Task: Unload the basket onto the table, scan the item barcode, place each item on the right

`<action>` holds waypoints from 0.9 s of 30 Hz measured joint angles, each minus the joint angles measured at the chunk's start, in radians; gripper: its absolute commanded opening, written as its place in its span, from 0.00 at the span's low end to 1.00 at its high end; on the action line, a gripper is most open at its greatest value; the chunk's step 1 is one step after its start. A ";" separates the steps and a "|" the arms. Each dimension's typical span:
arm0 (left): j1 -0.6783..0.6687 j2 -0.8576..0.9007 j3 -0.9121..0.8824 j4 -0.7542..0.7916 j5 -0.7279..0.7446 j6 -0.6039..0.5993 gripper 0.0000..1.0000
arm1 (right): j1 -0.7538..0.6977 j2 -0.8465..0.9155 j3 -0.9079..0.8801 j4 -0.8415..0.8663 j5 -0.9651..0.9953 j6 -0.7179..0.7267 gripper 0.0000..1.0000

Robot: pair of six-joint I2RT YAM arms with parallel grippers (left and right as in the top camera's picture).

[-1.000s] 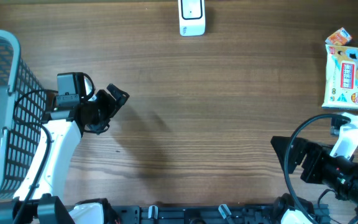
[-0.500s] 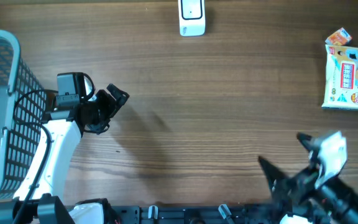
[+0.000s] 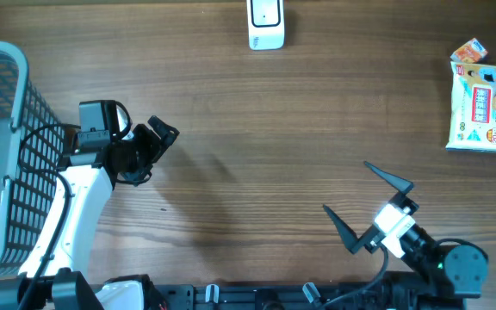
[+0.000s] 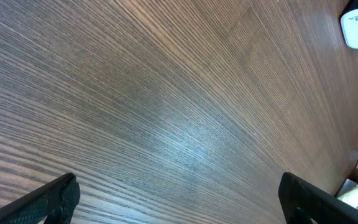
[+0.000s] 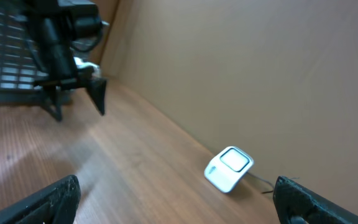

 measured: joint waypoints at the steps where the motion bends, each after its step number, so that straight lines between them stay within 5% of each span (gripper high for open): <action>1: 0.000 0.000 0.000 0.000 0.000 0.000 1.00 | 0.019 -0.013 -0.026 0.024 0.036 0.003 1.00; 8: 0.000 0.000 0.000 0.000 0.000 0.000 1.00 | 0.053 -0.024 -0.202 0.315 0.333 0.175 1.00; 15: 0.000 0.000 0.000 0.000 0.000 0.000 1.00 | 0.053 -0.027 -0.231 0.110 0.571 0.351 1.00; 27: 0.000 0.000 0.000 0.000 0.000 0.000 1.00 | 0.053 -0.027 -0.231 0.092 0.667 0.346 1.00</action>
